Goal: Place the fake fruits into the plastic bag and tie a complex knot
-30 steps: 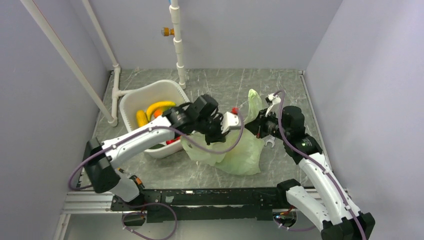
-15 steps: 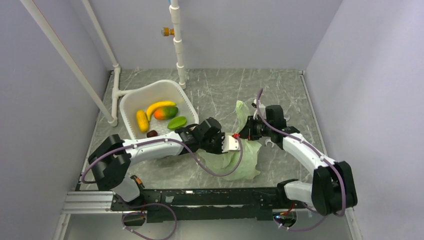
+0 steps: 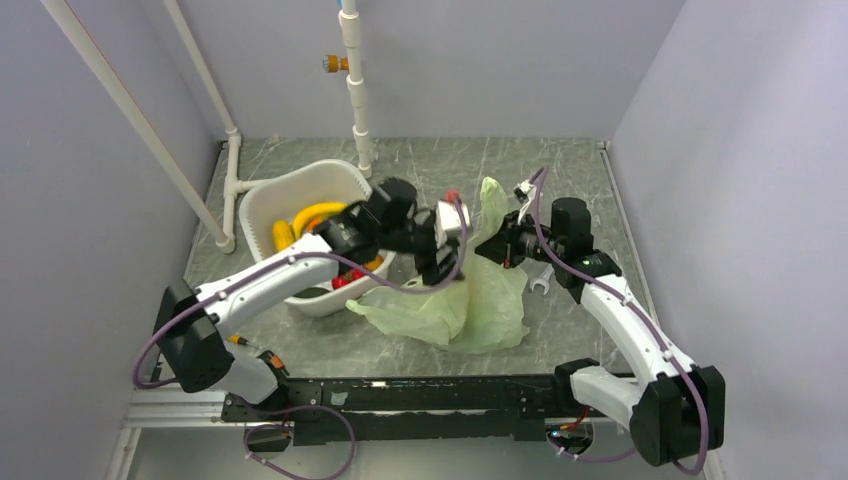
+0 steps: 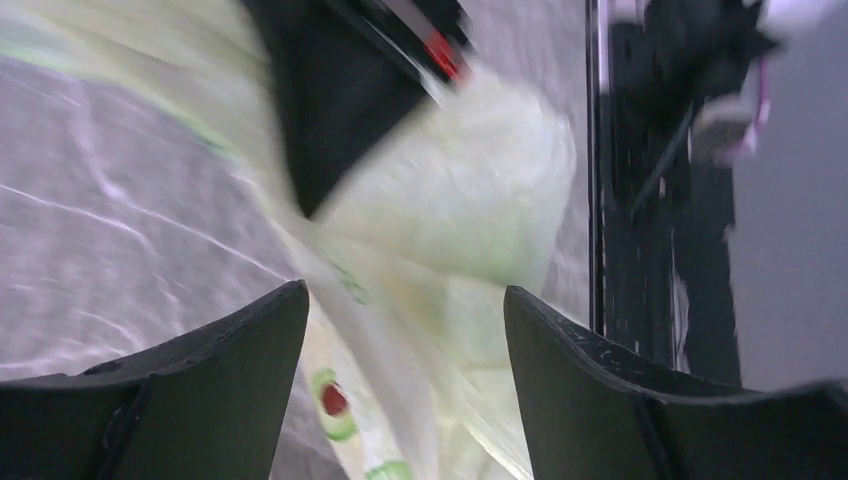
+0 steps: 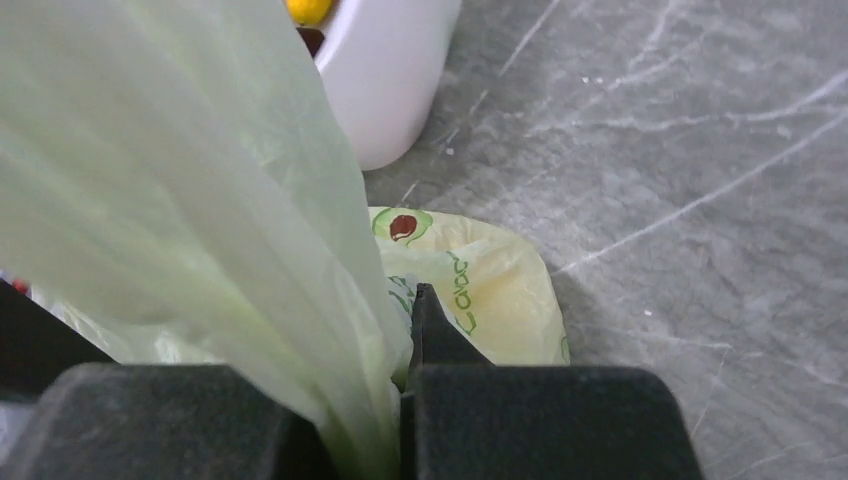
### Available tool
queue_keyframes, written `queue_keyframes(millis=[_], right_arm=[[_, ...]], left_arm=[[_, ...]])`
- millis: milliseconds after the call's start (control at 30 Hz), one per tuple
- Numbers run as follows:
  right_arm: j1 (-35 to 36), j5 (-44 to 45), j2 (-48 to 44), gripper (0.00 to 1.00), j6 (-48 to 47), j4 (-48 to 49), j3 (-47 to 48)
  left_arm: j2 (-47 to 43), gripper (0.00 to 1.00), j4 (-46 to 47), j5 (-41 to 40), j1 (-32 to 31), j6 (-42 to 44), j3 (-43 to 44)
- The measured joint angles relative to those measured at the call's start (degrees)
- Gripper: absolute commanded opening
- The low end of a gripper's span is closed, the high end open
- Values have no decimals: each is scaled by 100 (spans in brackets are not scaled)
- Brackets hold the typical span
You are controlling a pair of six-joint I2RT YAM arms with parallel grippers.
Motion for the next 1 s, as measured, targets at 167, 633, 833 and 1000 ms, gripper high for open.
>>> queue_keyframes(millis=[167, 633, 833, 1000], right_arm=[[9, -254, -295, 0, -352, -33, 44], [190, -483, -431, 22, -522, -46, 44], [199, -533, -664, 78, -409, -46, 42], [225, -457, -870, 80, 7, 531, -192]], left_arm=[[-61, 81, 48, 240, 540, -664, 990], [942, 22, 575, 1102, 702, -2304, 1427], [1012, 0, 1202, 1744, 833, -3001, 1421], [1012, 0, 1598, 2068, 1058, -3316, 1353]])
